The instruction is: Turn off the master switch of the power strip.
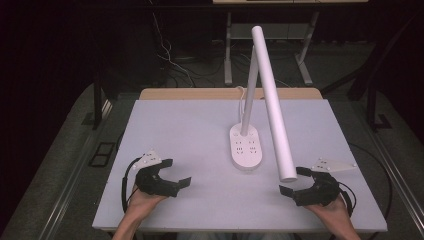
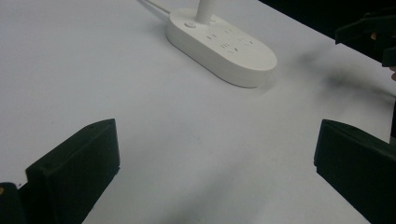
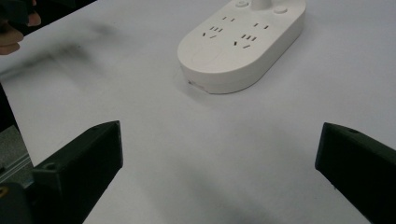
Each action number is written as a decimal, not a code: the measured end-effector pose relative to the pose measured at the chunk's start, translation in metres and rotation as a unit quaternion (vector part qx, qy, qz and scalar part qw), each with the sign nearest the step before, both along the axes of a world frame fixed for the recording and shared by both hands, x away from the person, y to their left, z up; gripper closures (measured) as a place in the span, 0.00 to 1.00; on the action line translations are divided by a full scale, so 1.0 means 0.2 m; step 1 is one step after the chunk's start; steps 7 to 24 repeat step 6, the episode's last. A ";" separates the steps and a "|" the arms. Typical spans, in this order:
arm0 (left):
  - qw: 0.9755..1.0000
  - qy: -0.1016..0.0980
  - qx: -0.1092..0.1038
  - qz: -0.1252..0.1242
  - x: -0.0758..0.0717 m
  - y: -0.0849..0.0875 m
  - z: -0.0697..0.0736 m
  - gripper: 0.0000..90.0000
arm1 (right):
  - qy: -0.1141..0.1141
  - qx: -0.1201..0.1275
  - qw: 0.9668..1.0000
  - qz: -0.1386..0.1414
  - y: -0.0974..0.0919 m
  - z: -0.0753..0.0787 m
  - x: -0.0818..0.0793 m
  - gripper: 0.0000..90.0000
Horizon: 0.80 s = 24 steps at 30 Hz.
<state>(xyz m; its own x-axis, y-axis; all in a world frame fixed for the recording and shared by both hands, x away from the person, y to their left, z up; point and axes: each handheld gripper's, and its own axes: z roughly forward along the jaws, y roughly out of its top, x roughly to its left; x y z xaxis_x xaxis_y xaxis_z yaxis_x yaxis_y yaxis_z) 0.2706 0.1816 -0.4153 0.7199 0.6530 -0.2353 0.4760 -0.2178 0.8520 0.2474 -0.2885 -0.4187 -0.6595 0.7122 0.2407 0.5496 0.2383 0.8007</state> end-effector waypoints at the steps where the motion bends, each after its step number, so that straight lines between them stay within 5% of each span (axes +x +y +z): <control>1: 1.000 -0.004 0.001 0.001 -0.01 0.00 0.00 0.00 | 0.001 0.000 1.000 0.000 0.00 0.00 0.00 0.00; 24: 1.000 -0.009 -0.007 0.010 -0.02 0.01 -0.03 0.00 | 0.002 0.001 1.000 0.001 0.00 0.00 0.00 0.00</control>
